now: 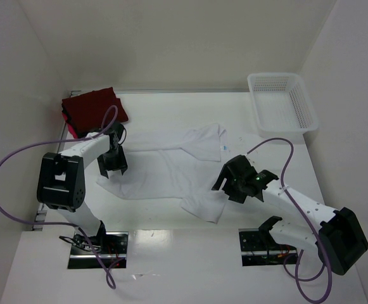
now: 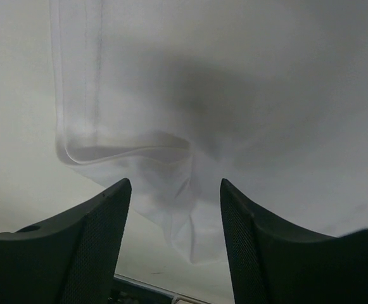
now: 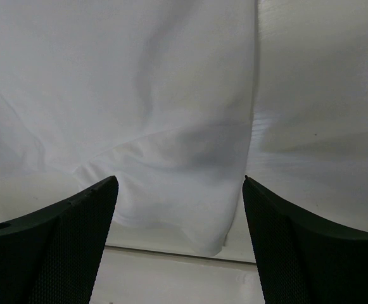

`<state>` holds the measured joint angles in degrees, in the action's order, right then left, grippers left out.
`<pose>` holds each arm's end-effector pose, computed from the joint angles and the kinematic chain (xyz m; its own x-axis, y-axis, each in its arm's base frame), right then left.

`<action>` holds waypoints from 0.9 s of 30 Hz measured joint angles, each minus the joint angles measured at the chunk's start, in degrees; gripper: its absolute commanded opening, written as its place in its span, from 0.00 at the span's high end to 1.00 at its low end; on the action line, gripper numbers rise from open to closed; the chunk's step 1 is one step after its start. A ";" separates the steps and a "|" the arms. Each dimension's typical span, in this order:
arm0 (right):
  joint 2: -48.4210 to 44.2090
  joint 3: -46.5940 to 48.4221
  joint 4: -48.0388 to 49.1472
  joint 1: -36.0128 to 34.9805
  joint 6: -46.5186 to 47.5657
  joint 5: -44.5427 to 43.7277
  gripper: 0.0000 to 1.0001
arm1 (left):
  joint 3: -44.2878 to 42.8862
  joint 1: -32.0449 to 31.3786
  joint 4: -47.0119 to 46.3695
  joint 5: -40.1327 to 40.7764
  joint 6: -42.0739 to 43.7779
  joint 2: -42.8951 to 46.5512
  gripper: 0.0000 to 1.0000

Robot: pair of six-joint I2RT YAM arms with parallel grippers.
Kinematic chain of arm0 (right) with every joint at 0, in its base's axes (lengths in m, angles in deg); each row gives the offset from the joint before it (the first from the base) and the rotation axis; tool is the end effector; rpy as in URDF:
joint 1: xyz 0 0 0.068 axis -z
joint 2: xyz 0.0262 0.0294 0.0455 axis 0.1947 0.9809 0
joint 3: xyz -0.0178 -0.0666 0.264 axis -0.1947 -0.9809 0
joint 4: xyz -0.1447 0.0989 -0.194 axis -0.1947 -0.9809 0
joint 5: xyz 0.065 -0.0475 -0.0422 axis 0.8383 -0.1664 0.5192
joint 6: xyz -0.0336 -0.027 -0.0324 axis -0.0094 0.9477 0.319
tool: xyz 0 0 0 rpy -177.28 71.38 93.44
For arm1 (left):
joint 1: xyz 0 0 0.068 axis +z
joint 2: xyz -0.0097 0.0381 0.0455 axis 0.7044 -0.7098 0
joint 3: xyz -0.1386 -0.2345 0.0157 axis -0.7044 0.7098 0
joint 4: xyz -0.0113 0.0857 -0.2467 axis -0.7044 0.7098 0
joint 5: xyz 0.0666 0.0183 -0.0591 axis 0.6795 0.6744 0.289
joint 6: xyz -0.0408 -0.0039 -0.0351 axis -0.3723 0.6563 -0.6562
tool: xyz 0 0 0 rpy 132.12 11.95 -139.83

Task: Fold and stack the t-shirts
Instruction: Grap the side of the flattened tshirt closest away from the robot with both arms

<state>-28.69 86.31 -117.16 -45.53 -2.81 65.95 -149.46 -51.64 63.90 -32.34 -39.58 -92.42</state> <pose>0.1548 0.1041 0.1831 -0.8434 0.4580 -0.2808 0.3315 0.8550 0.3988 0.2999 -0.0272 0.1790 -0.8601 -0.4278 -0.2780 -0.4712 0.8750 0.1114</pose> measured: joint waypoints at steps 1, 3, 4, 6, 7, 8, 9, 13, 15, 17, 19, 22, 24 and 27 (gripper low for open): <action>0.00 0.00 -0.03 0.00 -0.01 0.00 0.15 | 0.21 0.00 0.02 0.01 -0.20 -0.11 0.34; -0.13 0.00 -0.12 0.00 -0.02 0.00 0.15 | 0.56 0.00 0.09 0.03 -0.51 -0.55 0.34; -0.22 -0.02 -0.17 0.00 -0.02 0.02 0.15 | 0.65 0.00 0.10 0.05 -0.66 -0.83 0.34; -0.64 -0.10 -0.26 0.00 -0.02 0.07 0.15 | 0.85 0.00 0.03 0.40 -1.13 -1.22 0.36; -0.84 -0.18 -0.25 0.00 -0.02 0.12 0.15 | 0.96 0.00 0.05 0.53 -1.54 -1.44 0.38; -1.03 -0.34 -0.25 0.00 -0.02 0.20 0.15 | 1.09 0.00 0.07 0.77 -1.88 -1.76 0.43; -1.14 -0.51 -0.33 0.00 -0.02 0.27 0.15 | 1.15 0.00 0.11 0.97 -2.12 -2.10 0.47; -1.16 -0.83 -0.58 0.00 -0.02 0.47 0.15 | 1.43 0.00 0.15 2.03 -3.47 -2.99 0.60; -1.16 -0.86 -0.62 0.00 -0.03 0.52 0.16 | 1.45 0.00 0.17 2.33 -3.69 -3.05 0.67; -1.19 -1.20 -0.56 0.00 -0.07 0.93 0.17 | 1.46 0.00 0.16 2.63 -3.98 -3.10 0.75; -1.20 -2.03 -0.48 0.00 -0.17 1.48 0.19 | 1.47 0.00 0.19 2.96 -4.43 -3.12 0.84; -1.20 -3.99 -0.17 -0.09 -0.25 2.43 0.25 | 1.47 0.00 0.21 3.35 -4.85 -3.12 0.93; -1.09 -5.12 -0.28 -0.85 -0.47 3.06 0.28 | 1.47 0.00 0.21 3.44 -4.97 -3.10 1.00; -0.01 -5.28 -0.05 -3.10 -0.85 3.46 0.30 | 1.47 0.00 0.19 3.54 -4.84 -3.11 1.00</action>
<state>-28.70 81.04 -117.20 -48.63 -3.67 69.42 -148.00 -51.64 64.10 -28.81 -44.42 -95.53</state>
